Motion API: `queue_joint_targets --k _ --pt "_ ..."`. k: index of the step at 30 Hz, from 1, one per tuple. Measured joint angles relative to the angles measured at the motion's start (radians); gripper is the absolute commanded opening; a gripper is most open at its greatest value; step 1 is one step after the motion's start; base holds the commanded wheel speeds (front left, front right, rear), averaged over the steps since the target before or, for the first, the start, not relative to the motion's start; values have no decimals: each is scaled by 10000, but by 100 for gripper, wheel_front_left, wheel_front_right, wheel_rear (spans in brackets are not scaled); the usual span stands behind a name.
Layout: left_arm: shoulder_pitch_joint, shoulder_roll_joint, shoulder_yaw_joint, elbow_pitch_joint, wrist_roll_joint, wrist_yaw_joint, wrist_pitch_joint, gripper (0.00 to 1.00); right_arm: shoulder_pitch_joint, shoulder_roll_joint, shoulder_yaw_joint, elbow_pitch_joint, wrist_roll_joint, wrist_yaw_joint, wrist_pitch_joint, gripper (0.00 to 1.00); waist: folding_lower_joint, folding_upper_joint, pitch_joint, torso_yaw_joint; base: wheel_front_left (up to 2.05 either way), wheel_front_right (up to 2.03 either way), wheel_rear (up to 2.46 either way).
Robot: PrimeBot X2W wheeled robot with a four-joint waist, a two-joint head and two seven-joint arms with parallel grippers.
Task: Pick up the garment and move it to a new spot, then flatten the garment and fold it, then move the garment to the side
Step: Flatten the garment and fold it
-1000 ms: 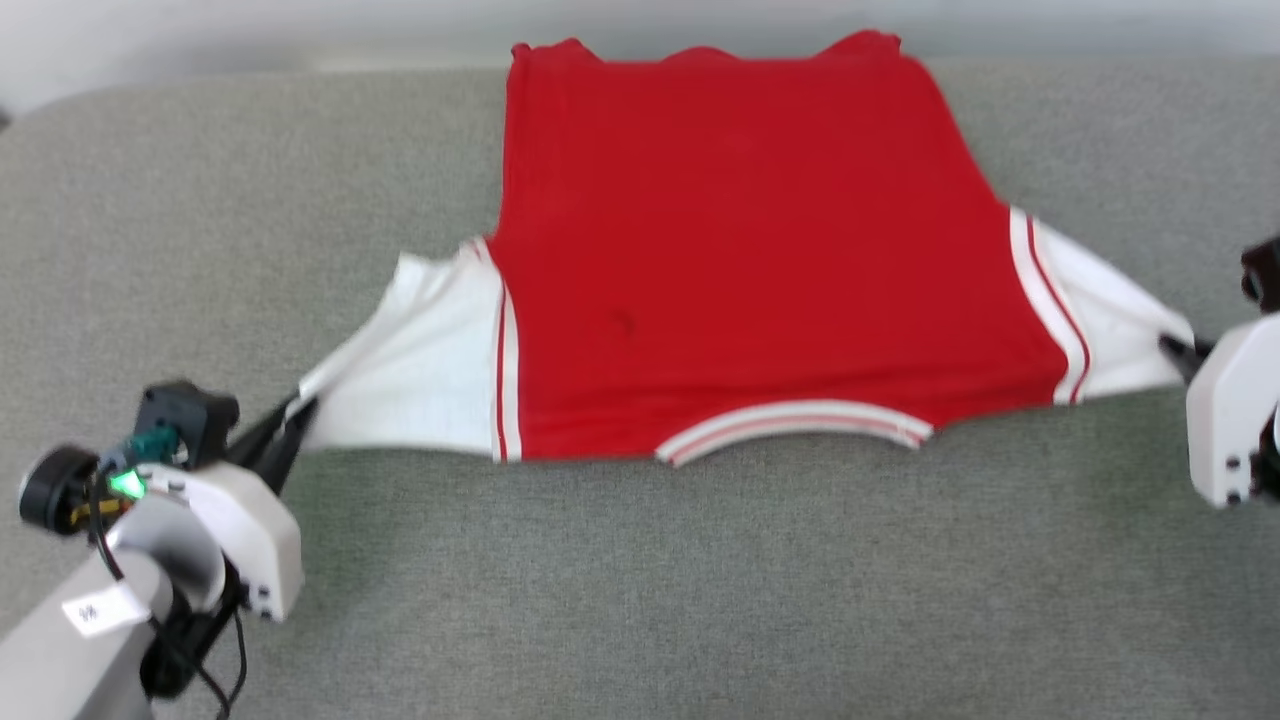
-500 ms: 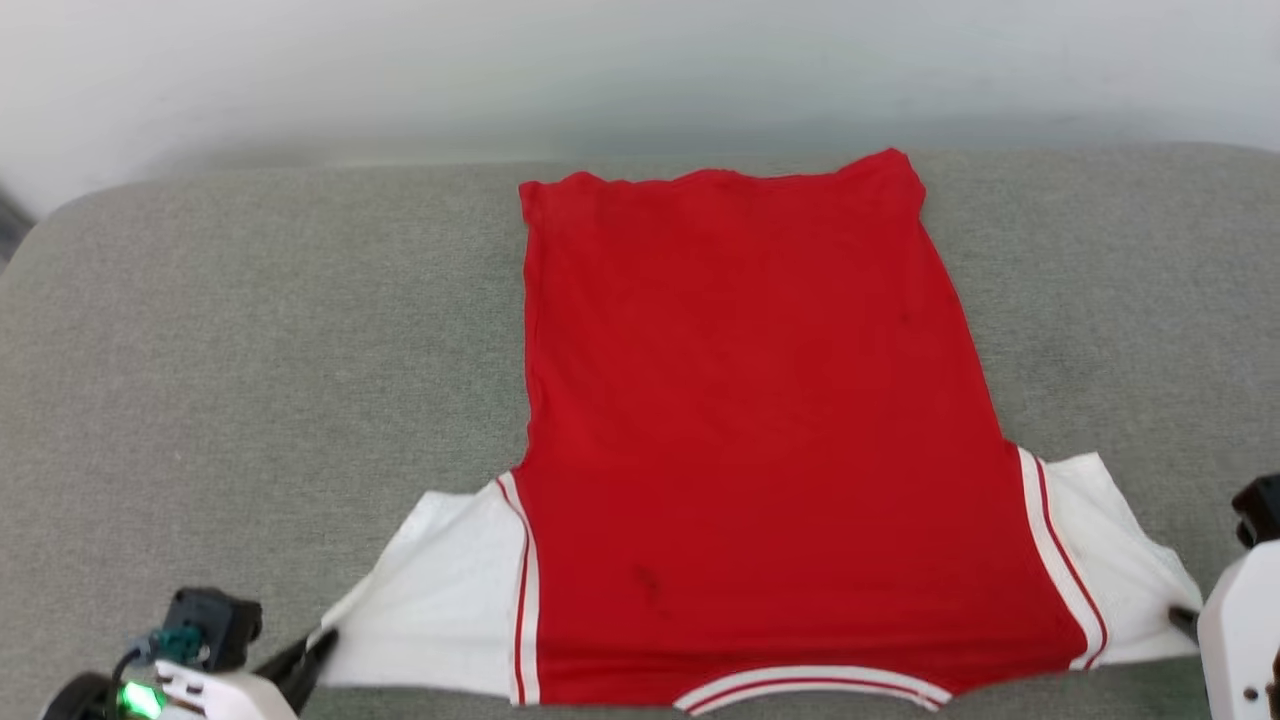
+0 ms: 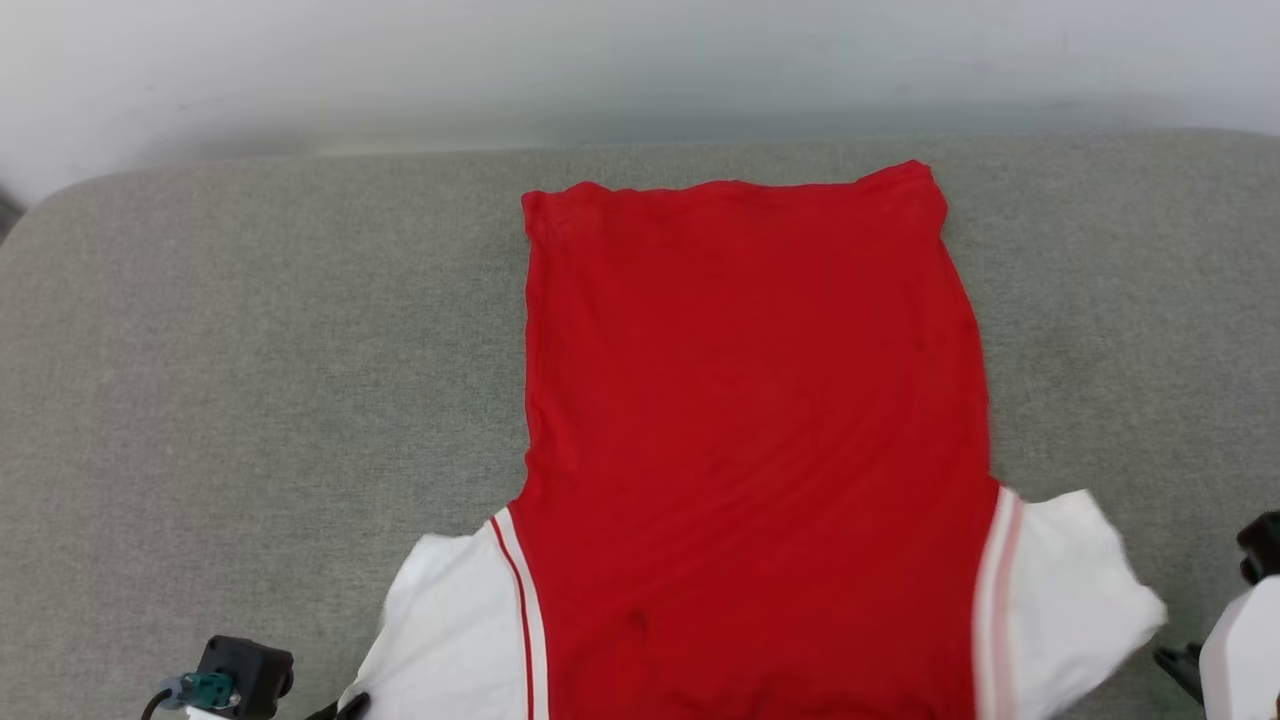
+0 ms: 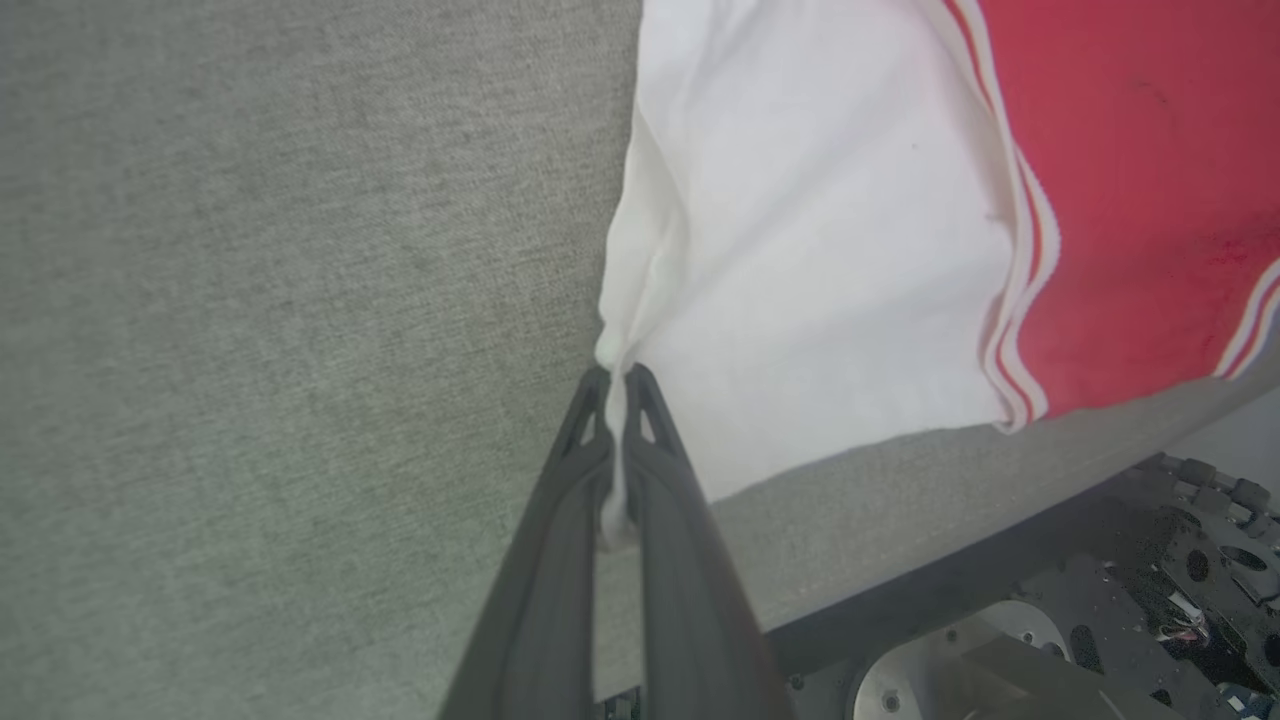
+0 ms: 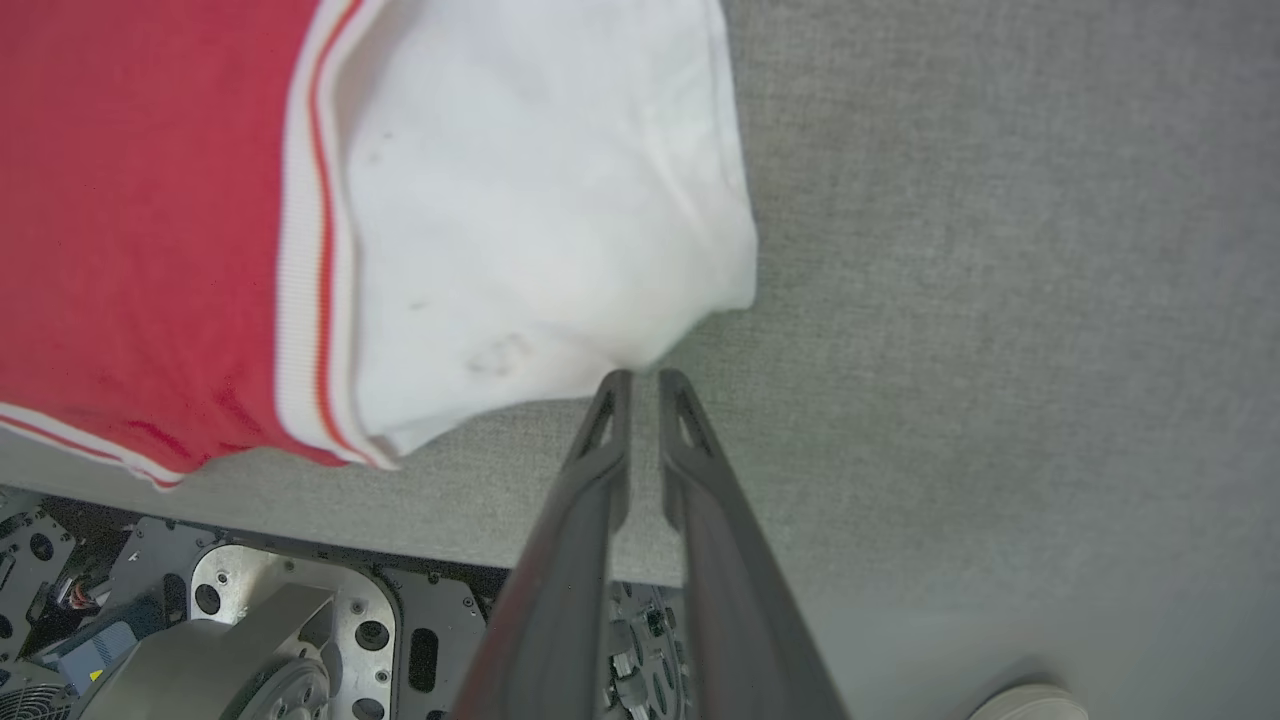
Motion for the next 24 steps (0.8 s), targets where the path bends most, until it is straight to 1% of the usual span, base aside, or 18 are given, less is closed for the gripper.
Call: queue_joint_targets --k 7,12,17,21,24 --pt "-37 25 -113 -955 -58 -56 307 0 -981 12 -351 -1034 642 -2 742 100 0 0 426 189 0 0 0" --pt "-145 151 -199 -1705 98 -8 531 0 -2589 -82 -512 -1528 552 -2 1333 100 2 0 995 468 0 0 0" --pt "-549 161 -232 -2522 416 -2 662 0 -4694 -75 -543 -1149 337 -2 2238 100 3 0 1765 913 0 0 0" --pt "-939 92 -355 -3049 796 -19 802 0 -6416 -144 -709 -428 -161 -2 2894 100 3 0 2465 1420 0 0 0" --pt "-1176 -67 -497 -3344 1030 -96 892 0 -7592 -163 -917 203 -627 -2 3319 100 3 0 2965 1869 0 0 0"
